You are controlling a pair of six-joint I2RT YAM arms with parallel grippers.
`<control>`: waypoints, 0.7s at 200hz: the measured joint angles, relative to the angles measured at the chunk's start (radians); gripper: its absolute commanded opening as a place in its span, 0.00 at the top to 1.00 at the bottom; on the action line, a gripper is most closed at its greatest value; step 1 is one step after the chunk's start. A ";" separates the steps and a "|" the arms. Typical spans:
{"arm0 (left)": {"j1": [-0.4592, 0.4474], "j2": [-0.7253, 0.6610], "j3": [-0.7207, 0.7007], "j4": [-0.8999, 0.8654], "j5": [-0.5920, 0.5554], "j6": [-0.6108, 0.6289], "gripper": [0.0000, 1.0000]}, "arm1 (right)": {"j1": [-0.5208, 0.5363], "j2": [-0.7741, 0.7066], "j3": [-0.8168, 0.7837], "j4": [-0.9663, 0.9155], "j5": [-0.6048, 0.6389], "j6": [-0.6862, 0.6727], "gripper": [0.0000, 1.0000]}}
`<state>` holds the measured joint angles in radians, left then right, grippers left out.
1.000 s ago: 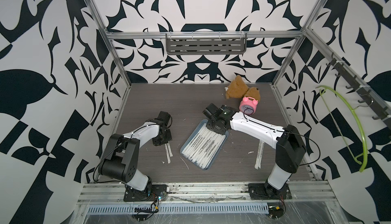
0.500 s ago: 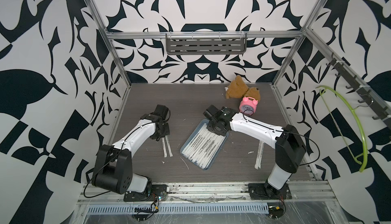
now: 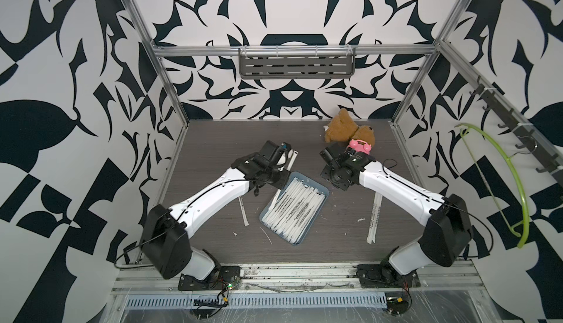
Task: Put the straws into the storage box
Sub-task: Place the straw in the storage box.
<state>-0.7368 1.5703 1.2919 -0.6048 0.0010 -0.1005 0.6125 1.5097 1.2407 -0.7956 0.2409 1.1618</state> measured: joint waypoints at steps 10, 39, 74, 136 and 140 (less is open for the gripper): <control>-0.004 0.079 0.043 -0.011 0.005 0.029 1.00 | -0.002 -0.012 -0.002 -0.006 0.004 -0.003 0.82; -0.005 0.267 0.134 -0.081 -0.005 0.105 1.00 | -0.002 -0.019 -0.015 -0.012 0.008 -0.006 0.82; -0.010 0.335 0.146 -0.161 -0.017 0.132 1.00 | -0.002 -0.019 -0.041 -0.017 0.008 -0.006 0.82; -0.018 0.311 0.099 -0.193 -0.016 0.111 1.00 | -0.002 -0.016 -0.042 -0.015 0.006 -0.006 0.82; -0.018 0.311 0.099 -0.194 -0.016 0.107 1.00 | -0.002 -0.016 -0.042 -0.015 0.006 -0.006 0.82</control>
<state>-0.7551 1.8816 1.3907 -0.7990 -0.0154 0.0063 0.6102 1.4940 1.1984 -0.8104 0.2470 1.1557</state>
